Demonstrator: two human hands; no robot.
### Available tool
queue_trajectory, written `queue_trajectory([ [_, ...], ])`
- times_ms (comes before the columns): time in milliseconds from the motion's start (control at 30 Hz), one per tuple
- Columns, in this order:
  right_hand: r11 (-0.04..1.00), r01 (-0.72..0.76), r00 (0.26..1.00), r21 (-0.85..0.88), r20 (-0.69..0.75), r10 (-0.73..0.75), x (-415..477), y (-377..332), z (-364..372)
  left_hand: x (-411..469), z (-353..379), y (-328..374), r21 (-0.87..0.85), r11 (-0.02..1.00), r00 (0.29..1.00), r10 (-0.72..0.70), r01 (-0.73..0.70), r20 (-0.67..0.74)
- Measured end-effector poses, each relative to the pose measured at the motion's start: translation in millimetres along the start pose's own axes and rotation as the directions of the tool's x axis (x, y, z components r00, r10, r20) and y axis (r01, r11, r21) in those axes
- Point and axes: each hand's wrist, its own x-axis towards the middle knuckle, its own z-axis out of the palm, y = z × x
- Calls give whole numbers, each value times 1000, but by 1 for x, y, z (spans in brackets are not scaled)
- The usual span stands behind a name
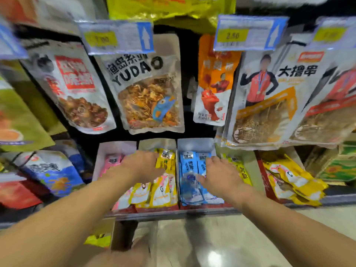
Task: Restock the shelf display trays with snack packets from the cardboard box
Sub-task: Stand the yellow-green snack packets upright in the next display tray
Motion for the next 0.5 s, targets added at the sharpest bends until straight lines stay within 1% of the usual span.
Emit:
queue_trajectory([
  [100, 998, 65, 997, 13, -40, -65, -9, -54, -32, -38, -18, -36, 21, 997, 993, -69, 72, -91],
  [200, 990, 143, 988, 18, -66, -141, -17, -111, -56, -76, -27, -69, -9, 991, 977, -137, 137, -165],
  [333, 972, 235, 969, -19, -81, -236, -25, -182, -76, -117, -21, -117, -29, 975, 955, -222, 220, -198],
  [500, 924, 380, 918, -54, -97, -383, -34, -255, -86, -156, -5, -173, -27, 946, 918, -319, 322, -236],
])
